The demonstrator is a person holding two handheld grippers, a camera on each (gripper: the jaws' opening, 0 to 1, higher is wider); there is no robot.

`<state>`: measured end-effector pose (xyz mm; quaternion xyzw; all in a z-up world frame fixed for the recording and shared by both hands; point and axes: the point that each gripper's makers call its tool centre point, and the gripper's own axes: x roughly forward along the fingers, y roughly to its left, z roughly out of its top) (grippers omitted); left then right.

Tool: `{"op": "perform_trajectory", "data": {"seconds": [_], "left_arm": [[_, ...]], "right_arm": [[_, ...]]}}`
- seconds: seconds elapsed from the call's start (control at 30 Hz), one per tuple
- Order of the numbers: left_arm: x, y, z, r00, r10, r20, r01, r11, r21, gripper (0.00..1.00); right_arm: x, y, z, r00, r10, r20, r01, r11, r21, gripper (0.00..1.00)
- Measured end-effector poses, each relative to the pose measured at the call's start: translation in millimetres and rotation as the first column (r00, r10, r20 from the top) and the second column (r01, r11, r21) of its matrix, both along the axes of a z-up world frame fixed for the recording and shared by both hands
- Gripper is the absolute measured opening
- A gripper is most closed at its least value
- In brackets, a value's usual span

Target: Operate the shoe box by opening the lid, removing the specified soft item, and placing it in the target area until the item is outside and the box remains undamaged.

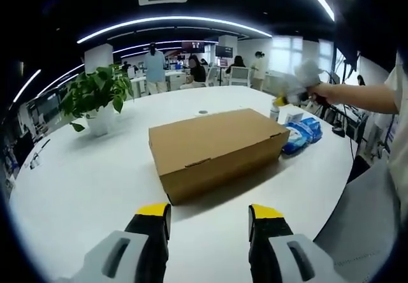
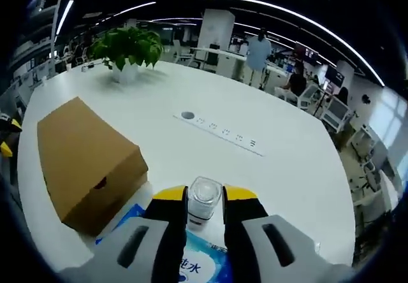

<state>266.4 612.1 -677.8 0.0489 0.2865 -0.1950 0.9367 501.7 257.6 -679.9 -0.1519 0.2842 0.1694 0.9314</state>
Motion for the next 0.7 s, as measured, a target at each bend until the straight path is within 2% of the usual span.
{"op": "perform_trajectory", "data": {"seconds": [0.23,0.7], "left_arm": [[-0.6,3.2,0.8,1.0,0.015,0.005,-0.014,1.0,-0.01,0.5],[1.6,7.2,-1.2,1.0,0.025,0.009,-0.025,0.999,-0.021,0.5]], "right_arm": [[-0.5,-2.8,-1.4,0.999,-0.053,-0.011,0.053,0.999,-0.004,0.19],[-5.0,-4.7,-2.2,0.997,-0.063,-0.035,0.062,0.998,-0.031,0.19]]}}
